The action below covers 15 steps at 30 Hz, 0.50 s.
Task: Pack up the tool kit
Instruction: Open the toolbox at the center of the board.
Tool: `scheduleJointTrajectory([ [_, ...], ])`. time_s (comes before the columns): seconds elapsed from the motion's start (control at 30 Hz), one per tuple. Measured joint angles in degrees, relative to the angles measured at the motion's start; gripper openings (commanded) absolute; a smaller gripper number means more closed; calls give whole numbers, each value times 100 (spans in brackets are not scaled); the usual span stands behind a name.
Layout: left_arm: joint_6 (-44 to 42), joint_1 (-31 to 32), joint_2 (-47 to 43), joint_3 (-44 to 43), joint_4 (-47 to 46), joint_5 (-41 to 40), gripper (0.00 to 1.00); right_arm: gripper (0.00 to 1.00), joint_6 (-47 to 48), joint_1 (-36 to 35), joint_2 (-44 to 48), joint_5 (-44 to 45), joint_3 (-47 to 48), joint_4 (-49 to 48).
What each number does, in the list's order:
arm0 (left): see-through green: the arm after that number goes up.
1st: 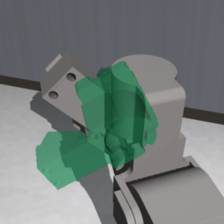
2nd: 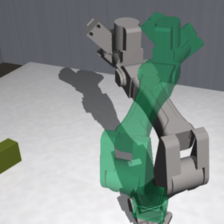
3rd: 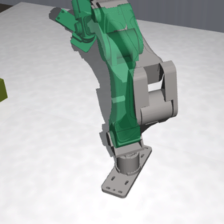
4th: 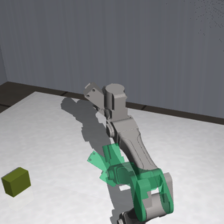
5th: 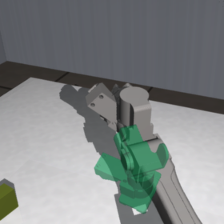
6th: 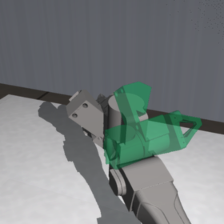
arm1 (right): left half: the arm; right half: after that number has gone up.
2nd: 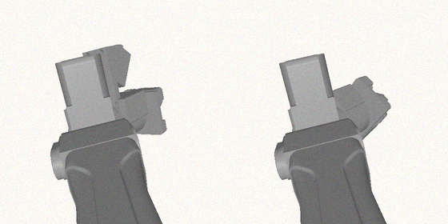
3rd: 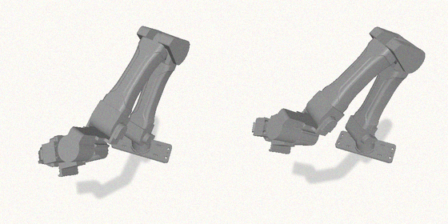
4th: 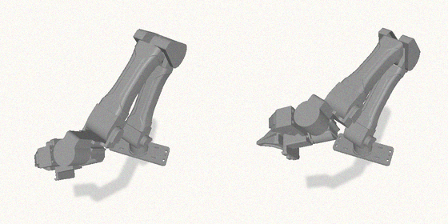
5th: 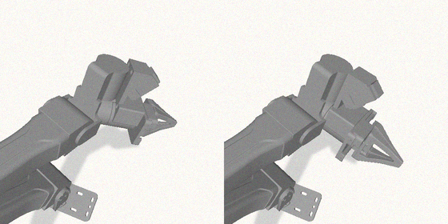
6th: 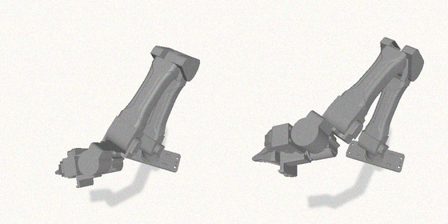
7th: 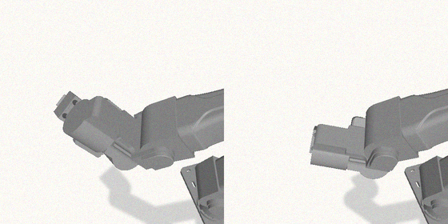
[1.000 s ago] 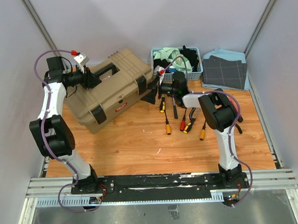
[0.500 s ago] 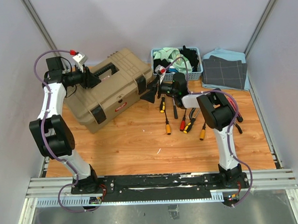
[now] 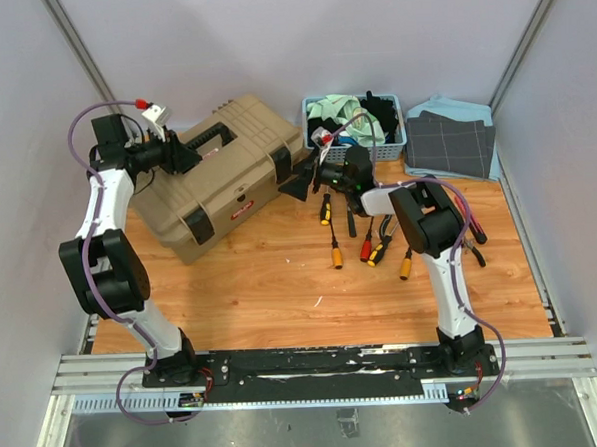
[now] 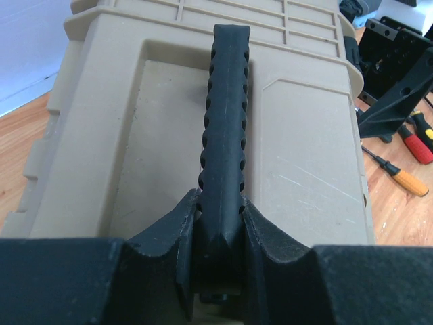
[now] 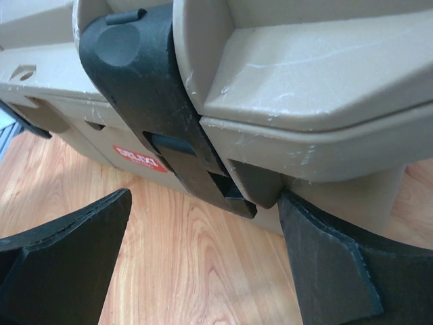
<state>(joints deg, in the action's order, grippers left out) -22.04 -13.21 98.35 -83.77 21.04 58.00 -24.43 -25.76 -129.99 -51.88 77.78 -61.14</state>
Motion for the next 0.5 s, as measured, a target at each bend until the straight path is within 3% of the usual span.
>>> scheduleJointTrajectory([
  [0.23, 533, 0, -103, 293, -625, -136, 0, 79, -730, 0, -389, 402, 240, -664],
  [0.5, 769, 0, -166, 448, -922, -227, 0, 54, -1521, 4, -669, 802, 562, -772],
])
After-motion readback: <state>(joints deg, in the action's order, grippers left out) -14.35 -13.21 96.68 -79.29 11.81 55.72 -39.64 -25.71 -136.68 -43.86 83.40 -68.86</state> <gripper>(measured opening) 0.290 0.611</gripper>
